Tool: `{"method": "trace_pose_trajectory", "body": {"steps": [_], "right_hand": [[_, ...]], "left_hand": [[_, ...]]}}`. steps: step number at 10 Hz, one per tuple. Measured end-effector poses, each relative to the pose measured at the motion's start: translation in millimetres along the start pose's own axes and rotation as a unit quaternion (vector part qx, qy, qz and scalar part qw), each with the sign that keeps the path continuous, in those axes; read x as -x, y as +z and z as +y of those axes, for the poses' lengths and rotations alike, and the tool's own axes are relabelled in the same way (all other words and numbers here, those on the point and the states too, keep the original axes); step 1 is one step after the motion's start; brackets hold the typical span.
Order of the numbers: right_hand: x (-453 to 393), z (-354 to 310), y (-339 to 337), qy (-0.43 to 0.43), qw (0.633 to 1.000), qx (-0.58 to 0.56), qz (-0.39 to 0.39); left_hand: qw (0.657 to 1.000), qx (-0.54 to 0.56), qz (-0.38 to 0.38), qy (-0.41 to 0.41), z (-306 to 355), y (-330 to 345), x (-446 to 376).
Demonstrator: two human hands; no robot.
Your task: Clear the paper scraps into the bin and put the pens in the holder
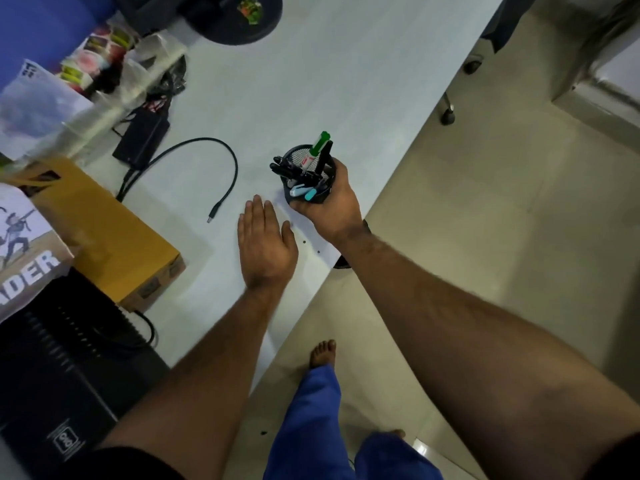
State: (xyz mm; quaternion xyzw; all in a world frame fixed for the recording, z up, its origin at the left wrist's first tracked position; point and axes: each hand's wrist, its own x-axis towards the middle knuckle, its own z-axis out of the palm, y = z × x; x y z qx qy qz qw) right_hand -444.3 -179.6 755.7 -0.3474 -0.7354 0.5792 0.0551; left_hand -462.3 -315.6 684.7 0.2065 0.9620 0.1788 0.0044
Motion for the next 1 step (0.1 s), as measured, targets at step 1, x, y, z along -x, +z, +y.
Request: {"method": "trace_pose_trajectory", "body": {"steps": [1], "right_hand": [[12.9,0.9,-7.0,0.038,0.999,-0.001,-0.015]], "left_hand": [[0.999,0.050,0.011,-0.014,-6.1,-1.8,-1.4]]}}
